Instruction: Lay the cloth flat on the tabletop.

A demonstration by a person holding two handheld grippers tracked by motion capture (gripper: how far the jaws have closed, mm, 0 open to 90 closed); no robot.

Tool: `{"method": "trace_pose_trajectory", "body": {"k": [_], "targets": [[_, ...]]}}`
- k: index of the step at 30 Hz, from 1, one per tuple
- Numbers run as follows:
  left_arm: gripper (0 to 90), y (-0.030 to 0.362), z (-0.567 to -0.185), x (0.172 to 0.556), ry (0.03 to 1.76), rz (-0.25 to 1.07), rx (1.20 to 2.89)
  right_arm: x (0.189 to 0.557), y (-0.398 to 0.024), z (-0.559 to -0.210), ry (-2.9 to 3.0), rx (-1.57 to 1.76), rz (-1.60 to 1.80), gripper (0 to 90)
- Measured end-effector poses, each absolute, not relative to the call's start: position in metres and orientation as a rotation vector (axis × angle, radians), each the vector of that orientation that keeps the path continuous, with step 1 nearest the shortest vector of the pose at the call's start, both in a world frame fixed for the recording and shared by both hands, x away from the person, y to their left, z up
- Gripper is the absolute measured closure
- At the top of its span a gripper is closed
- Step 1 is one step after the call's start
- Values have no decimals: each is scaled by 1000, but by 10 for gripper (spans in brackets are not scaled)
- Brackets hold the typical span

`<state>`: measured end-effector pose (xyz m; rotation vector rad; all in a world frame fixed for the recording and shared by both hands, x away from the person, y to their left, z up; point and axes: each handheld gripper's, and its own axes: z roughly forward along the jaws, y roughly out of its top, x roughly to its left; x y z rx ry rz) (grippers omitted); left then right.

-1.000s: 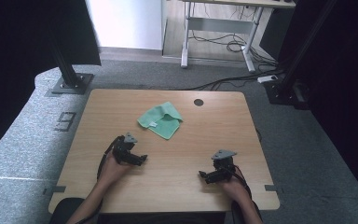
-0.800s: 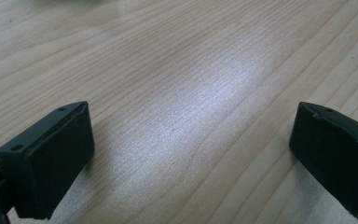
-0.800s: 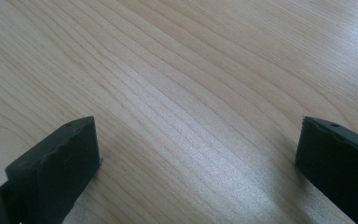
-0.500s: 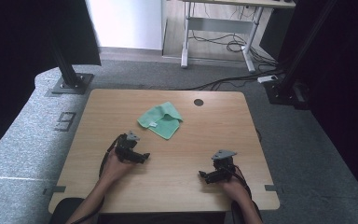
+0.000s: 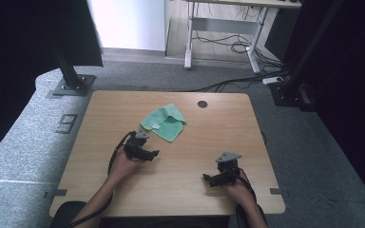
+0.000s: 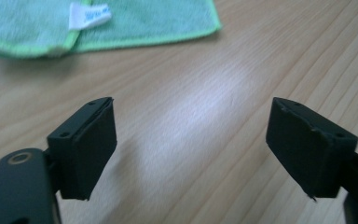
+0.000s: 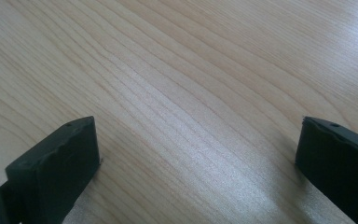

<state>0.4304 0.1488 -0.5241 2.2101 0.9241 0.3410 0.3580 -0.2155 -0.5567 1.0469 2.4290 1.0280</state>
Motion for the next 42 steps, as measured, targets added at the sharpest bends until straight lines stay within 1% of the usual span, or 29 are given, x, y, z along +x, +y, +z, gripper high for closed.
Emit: {"method": "trace_pose_trajectory", "body": {"k": [2,4,6,8,12,14,17,22,23,24,29,34,36,38,41,42], "targets": [[216,144,-521,436,909,336,2206,358,-215,-557,2429,1047,1028,0],[227,142,-520,438,904,332,2203,358,-215,-557,2429,1047,1028,0],[276,139,-517,443,892,330,2197,358,-215,-557,2429,1047,1028,0],[292,135,-514,447,883,325,2192,358,-215,-557,2429,1047,1028,0],[428,127,-508,455,856,296,2176,358,-216,-557,2429,1047,1028,0],[440,121,-507,458,839,298,2185,358,-216,-557,2429,1047,1028,0],[529,111,-505,464,811,289,2201,358,-216,-557,2429,1047,1028,0],[620,96,-507,471,790,282,2222,358,-216,-557,2429,1047,1028,0],[620,93,-508,472,790,281,2224,358,-216,-557,2429,1047,1028,0],[647,90,-510,473,794,282,2224,358,-216,-557,2429,1047,1028,0],[664,82,-519,480,814,262,2244,358,-216,-557,2429,1047,1028,0],[677,82,-534,485,856,275,2273,358,-216,-557,2429,1047,1029,0],[712,84,-538,485,859,287,2264,358,-216,-557,2429,1047,1029,0],[758,87,-540,486,875,271,2239,358,-216,-557,2429,1047,1029,0],[856,88,-540,483,868,283,2242,358,-216,-557,2429,1047,1029,0],[856,88,-540,482,867,286,2245,358,-216,-557,2429,1047,1029,0]]}}
